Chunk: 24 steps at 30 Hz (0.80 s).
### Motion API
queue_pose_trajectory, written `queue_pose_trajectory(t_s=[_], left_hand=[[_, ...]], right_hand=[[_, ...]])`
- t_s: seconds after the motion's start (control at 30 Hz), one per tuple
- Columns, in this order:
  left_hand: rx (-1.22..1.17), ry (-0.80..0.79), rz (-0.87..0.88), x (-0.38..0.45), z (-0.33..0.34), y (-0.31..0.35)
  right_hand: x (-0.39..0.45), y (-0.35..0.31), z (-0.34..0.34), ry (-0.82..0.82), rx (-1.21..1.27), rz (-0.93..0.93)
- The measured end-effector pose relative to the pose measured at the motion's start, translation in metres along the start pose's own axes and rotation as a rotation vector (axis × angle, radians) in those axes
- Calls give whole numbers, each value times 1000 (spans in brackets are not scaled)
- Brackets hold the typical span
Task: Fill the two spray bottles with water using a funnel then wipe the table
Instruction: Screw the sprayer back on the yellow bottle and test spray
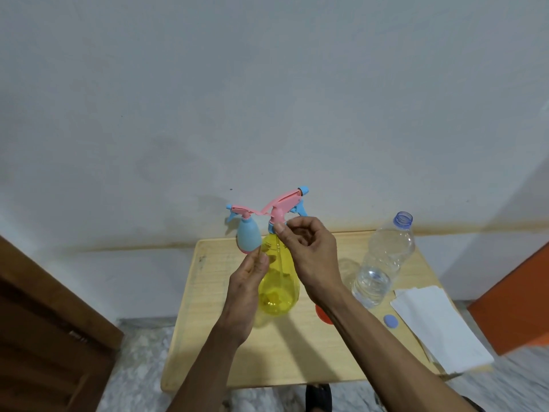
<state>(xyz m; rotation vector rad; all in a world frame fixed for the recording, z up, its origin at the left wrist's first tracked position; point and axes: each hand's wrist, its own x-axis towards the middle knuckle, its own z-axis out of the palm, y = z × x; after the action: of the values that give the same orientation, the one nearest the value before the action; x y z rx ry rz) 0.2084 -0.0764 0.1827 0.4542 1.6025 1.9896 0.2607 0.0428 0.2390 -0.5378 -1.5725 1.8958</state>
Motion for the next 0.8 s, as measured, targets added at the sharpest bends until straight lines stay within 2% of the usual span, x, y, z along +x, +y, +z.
queue_pose_trajectory(t_s=[0.1, 0.23, 0.43, 0.8], left_hand=[[8, -2, 13, -3, 1, -1], [20, -30, 31, -13, 5, -1], [-25, -51, -4, -33, 10, -9], [-84, -34, -98, -98, 23, -22]], right_hand=[[-9, -2, 2, 70, -26, -7], [-20, 2, -1, 30, -205, -59], [-41, 8, -9, 90, -348, -163], [-79, 9, -31, 97, -359, -117]])
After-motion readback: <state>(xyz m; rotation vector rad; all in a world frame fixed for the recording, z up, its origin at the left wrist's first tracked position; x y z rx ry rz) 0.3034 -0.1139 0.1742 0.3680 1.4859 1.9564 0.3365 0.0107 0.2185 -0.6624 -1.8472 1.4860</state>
